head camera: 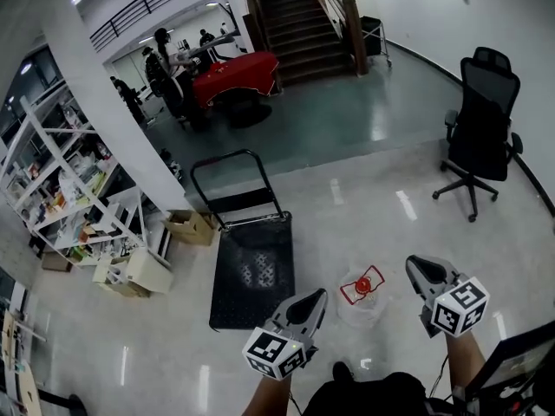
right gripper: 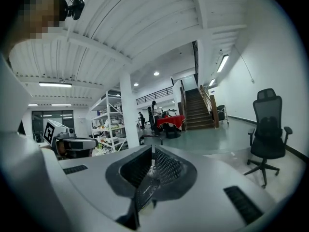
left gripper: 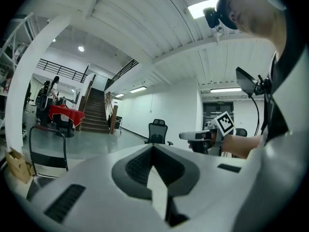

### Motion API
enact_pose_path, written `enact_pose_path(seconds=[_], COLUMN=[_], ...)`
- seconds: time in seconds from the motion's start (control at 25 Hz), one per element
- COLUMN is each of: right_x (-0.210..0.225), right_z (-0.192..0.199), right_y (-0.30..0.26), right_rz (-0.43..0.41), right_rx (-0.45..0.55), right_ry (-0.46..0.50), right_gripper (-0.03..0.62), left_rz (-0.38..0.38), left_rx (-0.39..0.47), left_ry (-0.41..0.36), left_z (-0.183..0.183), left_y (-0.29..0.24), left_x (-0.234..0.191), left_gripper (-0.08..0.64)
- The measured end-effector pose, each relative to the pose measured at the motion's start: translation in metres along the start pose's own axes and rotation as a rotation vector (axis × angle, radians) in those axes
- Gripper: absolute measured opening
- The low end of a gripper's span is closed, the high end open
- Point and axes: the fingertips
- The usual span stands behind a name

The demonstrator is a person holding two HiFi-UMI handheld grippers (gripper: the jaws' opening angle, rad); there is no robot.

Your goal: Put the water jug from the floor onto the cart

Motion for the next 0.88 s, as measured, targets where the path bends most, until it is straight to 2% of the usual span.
enact_pose_path(seconds=[0.32, 0.6, 0.88], right_x=[0.043, 0.112, 0.173], right_z=[0.012, 0.056, 0.114], right_y=[-0.070, -0.118, -0.172], right_rz=[0.016, -0.014, -0.096], right_rx=[-0.054, -0.129, -0.250], right_ry=[-0.036, -0.078, -0.107], right_gripper=[0.005, 0.069, 0.100], left_rz=[-0.004, -0.085, -0.168], left_rx=[-0.052, -0.121, -0.222], left_ry=[0.057, 0.145, 0.253], left_z=[0.009, 0.037, 0.081], left_y=[-0.054, -0.120, -0.195], left_x=[-0.062, -0.098, -0.131], left_gripper=[0.000, 0.000, 0.000])
Point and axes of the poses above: the fingertips, and each gripper's own axes: y backward along the fingers, x to its right, z out of its underside, and after that the axes turned 8 degrees about y, right-handed
